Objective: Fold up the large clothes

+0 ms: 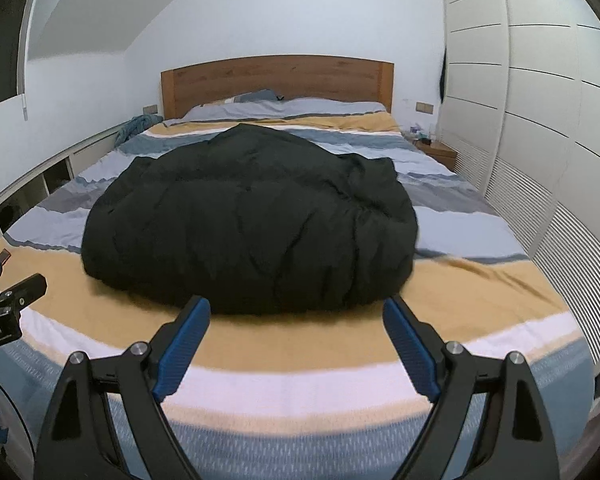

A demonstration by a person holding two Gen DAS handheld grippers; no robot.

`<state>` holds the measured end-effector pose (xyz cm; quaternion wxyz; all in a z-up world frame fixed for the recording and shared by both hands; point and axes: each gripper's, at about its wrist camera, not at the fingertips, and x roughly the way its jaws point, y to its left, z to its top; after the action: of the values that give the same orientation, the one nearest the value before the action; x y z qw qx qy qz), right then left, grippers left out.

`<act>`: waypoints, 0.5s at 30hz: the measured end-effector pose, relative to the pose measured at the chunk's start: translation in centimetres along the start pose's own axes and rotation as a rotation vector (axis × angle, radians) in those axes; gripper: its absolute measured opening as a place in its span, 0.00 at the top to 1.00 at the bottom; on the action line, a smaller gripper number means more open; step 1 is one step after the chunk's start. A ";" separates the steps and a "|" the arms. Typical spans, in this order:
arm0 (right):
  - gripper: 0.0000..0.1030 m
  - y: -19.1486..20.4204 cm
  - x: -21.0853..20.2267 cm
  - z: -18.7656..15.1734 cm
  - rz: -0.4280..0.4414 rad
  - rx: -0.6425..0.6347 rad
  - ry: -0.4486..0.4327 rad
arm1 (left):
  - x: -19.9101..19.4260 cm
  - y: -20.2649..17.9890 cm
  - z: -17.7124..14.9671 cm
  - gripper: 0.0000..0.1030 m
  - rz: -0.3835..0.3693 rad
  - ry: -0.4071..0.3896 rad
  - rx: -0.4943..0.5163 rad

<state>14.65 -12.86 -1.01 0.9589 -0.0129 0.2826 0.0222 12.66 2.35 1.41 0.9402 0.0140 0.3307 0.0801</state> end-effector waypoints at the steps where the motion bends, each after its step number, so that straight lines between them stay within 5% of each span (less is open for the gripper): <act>1: 0.14 0.2 1.3 0.9 0.004 -0.007 -0.001 | 1.3 -0.2 1.2 0.00 -0.002 -0.007 0.004; 9: 0.14 2.2 11.8 8.6 0.046 -0.034 -0.046 | 11.6 -2.0 9.6 0.00 -0.037 -0.032 0.010; 15: 0.14 3.7 20.6 11.5 0.070 -0.071 -0.020 | 22.1 -2.6 14.0 0.00 -0.072 0.041 -0.071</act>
<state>37.96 -8.02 -2.61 0.9593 -0.0367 0.2722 0.0656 38.71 3.73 -1.56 0.9354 -0.0328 0.3474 0.0580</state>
